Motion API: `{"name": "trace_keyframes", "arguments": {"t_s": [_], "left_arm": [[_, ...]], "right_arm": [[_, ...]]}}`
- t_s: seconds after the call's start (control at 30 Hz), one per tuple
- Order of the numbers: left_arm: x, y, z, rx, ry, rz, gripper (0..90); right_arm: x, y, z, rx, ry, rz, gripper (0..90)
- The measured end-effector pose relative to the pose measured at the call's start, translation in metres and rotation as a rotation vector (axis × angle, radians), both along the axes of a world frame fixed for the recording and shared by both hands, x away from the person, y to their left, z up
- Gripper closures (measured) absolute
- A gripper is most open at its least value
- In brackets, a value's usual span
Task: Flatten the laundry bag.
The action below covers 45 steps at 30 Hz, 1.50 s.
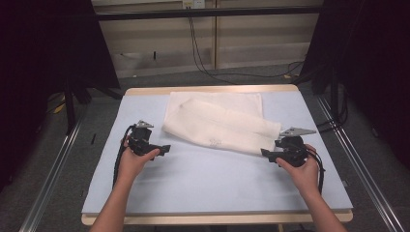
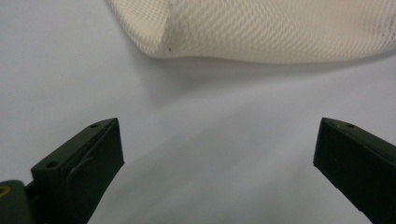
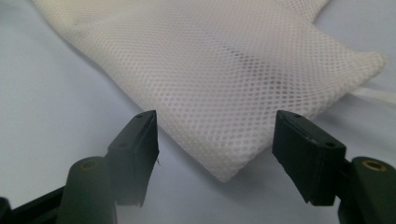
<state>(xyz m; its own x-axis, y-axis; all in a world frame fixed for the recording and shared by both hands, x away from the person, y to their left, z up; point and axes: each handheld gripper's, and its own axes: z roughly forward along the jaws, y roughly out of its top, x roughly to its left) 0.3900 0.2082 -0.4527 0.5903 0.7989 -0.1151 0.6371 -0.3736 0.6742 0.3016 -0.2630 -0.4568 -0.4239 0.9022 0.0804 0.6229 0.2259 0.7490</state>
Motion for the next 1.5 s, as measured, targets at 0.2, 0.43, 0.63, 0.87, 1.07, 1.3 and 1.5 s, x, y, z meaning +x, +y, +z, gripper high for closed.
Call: {"name": "trace_keyframes", "arguments": {"t_s": [0.2, 0.43, 0.63, 0.87, 1.07, 1.3, 1.5], "left_arm": [[0.012, -0.010, 0.005, -0.008, 0.011, 0.001, 0.9], [0.030, -0.020, 0.020, 0.039, -0.001, 0.022, 8.4], [0.045, -0.026, 0.025, 0.036, -0.012, 0.039, 20.6], [0.063, -0.025, 0.018, 0.047, 0.010, 0.041, 27.3], [0.068, -0.035, 0.019, 0.006, 0.038, -0.009, 33.2], [0.066, -0.039, 0.020, 0.037, 0.105, -0.023, 62.1], [0.057, -0.026, 0.019, -0.004, 0.121, -0.014, 76.1]], "right_arm": [[0.000, -0.007, -0.002, -0.011, 0.002, -0.011, 31.4], [0.004, -0.014, -0.002, 0.019, 0.002, -0.038, 31.3], [0.008, -0.014, -0.006, 0.023, 0.027, -0.026, 31.3], [0.015, -0.014, -0.009, 0.022, 0.056, -0.054, 31.9], [0.027, -0.014, -0.011, 0.040, 0.091, -0.070, 32.9], [0.031, -0.016, -0.009, 0.072, 0.116, -0.103, 44.5], [0.030, -0.024, -0.008, 0.104, 0.124, -0.153, 47.0]]}}
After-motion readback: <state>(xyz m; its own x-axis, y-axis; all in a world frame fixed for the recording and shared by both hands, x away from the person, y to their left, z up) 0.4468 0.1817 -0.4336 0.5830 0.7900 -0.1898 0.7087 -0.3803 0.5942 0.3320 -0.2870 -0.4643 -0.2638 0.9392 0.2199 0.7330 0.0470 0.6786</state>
